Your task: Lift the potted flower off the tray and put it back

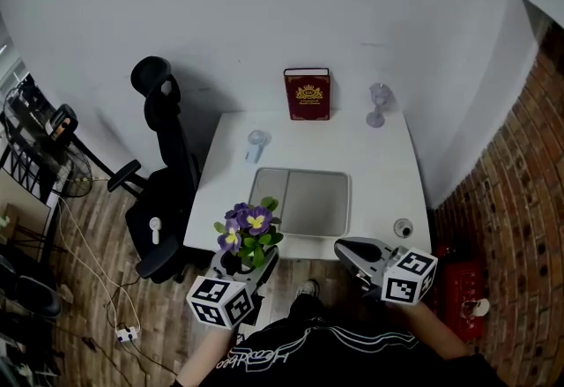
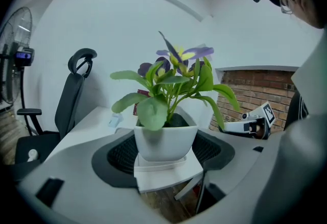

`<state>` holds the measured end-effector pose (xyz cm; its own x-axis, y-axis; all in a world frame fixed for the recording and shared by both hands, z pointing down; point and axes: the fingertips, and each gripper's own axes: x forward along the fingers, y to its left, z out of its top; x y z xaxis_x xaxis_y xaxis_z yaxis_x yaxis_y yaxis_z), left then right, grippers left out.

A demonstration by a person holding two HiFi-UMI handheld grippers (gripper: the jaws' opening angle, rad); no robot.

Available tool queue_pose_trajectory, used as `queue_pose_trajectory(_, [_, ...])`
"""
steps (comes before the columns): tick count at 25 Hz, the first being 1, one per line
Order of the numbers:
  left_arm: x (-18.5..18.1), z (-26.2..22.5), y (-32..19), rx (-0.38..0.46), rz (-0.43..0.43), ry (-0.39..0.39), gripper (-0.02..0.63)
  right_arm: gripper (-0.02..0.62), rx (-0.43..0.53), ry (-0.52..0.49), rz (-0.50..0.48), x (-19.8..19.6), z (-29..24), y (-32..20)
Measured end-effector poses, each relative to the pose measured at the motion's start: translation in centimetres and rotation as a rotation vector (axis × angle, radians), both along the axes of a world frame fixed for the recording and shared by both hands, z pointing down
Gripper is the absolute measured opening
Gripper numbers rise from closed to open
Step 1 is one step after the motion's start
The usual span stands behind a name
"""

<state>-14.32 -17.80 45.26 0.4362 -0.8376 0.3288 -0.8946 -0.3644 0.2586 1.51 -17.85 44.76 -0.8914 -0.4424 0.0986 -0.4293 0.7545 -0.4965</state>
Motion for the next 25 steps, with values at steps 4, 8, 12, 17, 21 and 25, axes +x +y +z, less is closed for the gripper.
queue_pose_trajectory(4, [-0.4, 0.6, -2.2, 0.003, -0.004, -0.012, 0.345, 0.003, -0.001, -0.004, 0.015, 0.1, -0.1, -1.4])
queue_pose_trajectory(8, [-1.0, 1.8, -4.7, 0.004, -0.009, -0.031, 0.345, 0.003, -0.008, 0.002, 0.031, 0.1, 0.0, -2.9])
queue_pose_trajectory(12, [-1.8, 3.8, -6.8, -0.009, -0.015, -0.076, 0.345, 0.003, -0.006, 0.0, 0.044, 0.0, -0.1, -4.2])
queue_pose_trajectory(17, [-2.5, 6.9, -9.1, -0.04, -0.012, -0.104, 0.345, 0.003, -0.015, 0.007, 0.067, 0.2, 0.1, -5.6])
queue_pose_trajectory(21, [-3.0, 9.1, -10.7, -0.068, -0.015, -0.116, 0.345, 0.003, -0.021, 0.009, 0.084, 0.4, 0.3, -6.6])
queue_pose_trajectory(25, [-3.2, 11.7, -11.8, -0.103, -0.011, -0.117, 0.345, 0.002, -0.033, 0.011, 0.102, 0.6, 0.7, -7.4])
